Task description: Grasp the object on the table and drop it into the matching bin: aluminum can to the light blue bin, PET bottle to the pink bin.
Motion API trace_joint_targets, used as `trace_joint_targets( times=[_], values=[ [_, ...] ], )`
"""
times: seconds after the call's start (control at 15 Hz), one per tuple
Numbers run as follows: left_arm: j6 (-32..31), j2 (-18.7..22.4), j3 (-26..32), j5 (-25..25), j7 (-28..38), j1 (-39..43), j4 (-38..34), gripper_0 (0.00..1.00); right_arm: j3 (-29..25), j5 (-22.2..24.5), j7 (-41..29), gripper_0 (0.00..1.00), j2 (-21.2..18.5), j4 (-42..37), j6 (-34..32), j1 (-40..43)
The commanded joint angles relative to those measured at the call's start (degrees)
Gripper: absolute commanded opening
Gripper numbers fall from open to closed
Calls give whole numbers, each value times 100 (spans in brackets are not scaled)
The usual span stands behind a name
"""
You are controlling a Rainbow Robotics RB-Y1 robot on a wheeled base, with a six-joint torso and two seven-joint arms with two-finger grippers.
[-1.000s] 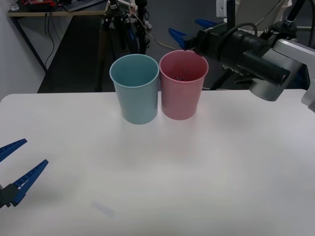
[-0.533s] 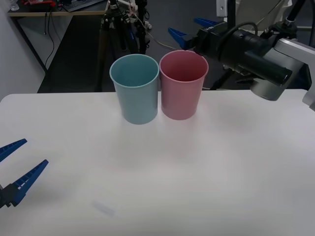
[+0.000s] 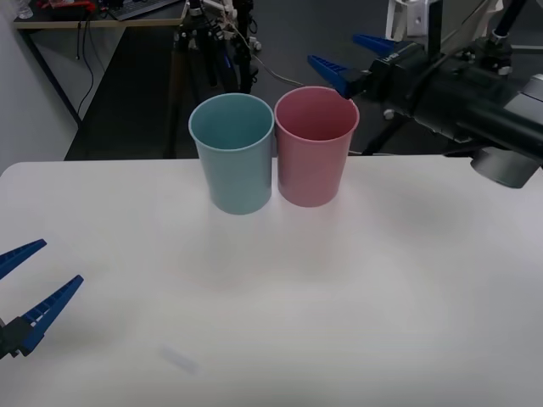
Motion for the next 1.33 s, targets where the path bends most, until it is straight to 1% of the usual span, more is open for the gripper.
trace_joint_targets(
  times=[0.07, 0.2, 0.27, 0.47, 0.67, 0.87, 1.0, 1.07, 1.2, 1.33],
  values=[
    [0, 0, 0, 0, 0, 0, 0, 100, -189, -214, 151, 100, -497, -649, -139, 477],
    [0, 0, 0, 0, 0, 0, 0, 100, -804, -100, 115, 100, -787, -1273, -139, 1224],
    [0, 0, 0, 0, 0, 0, 0, 100, -1147, 129, 71, 100, -901, -1555, -147, 1672],
    [0, 0, 0, 0, 0, 0, 0, 100, -2158, 683, -78, 100, -989, -2179, -235, 2955],
    [0, 0, 0, 0, 0, 0, 0, 100, -2826, 770, -157, 100, -1024, -2477, -411, 3931],
    [0, 0, 0, 0, 0, 0, 0, 100, -3204, 788, -166, 100, -1006, -2486, -728, 4634],
    [0, 0, 0, 0, 0, 0, 0, 100, -3485, 823, -148, 100, -901, -2486, -912, 5126],
    [0, 0, 0, 0, 0, 0, 0, 100, -3599, 946, -166, 100, -804, -2477, -982, 5328],
    [0, 0, 0, 0, 0, 0, 0, 100, -3986, 1368, -227, 100, -444, -2477, -1141, 5847],
    [0, 0, 0, 0, 0, 0, 0, 100, -4197, 1728, -315, 100, -198, -2486, -1290, 6198]
  ],
)
